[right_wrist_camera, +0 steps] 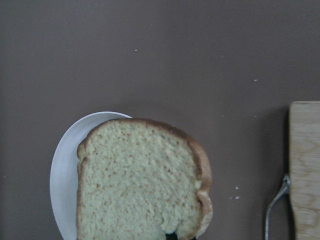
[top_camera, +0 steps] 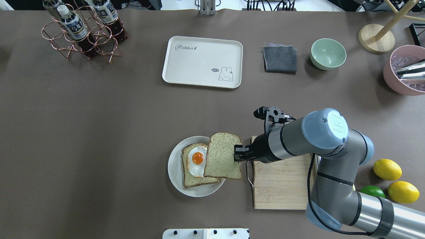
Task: Make sandwich and place on tray
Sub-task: 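Carry the bread slice over the egg toast and lower it on top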
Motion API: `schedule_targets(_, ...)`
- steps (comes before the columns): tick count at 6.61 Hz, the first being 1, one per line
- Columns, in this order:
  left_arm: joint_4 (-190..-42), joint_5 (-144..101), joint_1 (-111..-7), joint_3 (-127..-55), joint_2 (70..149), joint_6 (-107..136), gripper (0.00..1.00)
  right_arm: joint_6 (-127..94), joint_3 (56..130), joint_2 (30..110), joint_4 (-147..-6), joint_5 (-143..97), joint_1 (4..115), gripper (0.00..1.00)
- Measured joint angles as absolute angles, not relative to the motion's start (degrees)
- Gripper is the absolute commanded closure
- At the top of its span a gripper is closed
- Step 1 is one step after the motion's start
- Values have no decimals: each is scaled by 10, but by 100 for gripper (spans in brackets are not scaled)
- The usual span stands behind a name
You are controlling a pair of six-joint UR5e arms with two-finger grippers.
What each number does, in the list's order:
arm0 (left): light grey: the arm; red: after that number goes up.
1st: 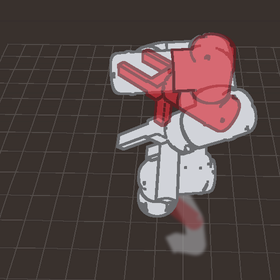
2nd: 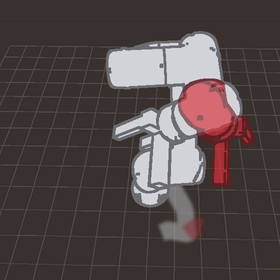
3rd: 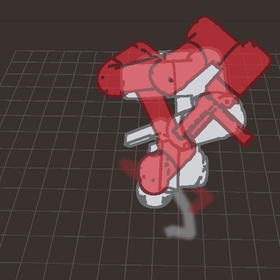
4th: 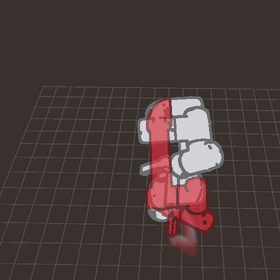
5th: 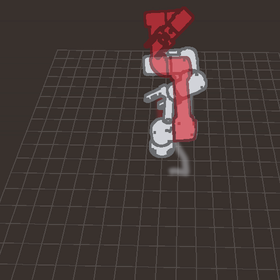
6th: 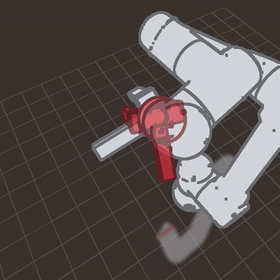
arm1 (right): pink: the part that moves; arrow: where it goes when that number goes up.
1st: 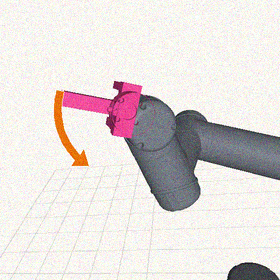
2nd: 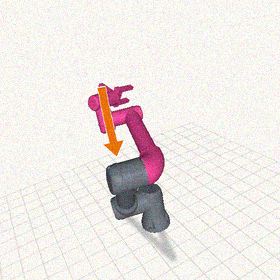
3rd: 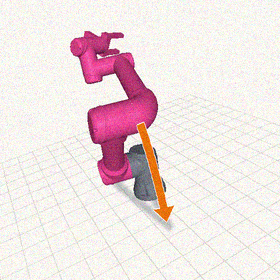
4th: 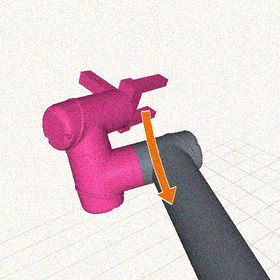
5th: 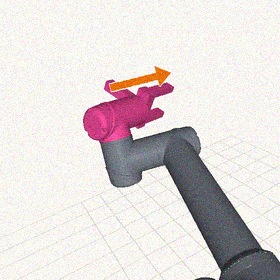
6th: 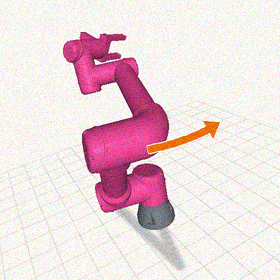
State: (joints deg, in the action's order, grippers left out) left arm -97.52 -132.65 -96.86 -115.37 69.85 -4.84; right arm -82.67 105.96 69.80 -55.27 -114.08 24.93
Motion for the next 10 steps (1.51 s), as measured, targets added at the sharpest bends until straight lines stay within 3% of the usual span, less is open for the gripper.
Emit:
schedule_targets(3, -975, -1326, -969, -1161, 698, -48, 2, -778, 991, 613, -552, -1152, 236, 100)
schedule_targets(8, -974, -1326, -969, -1176, 688, -47, 2, -721, 944, 602, -552, -1184, 237, 100)
schedule_targets(10, -974, -1326, -970, -1176, 687, -47, 2, -722, 942, 601, -553, -1184, 238, 12)
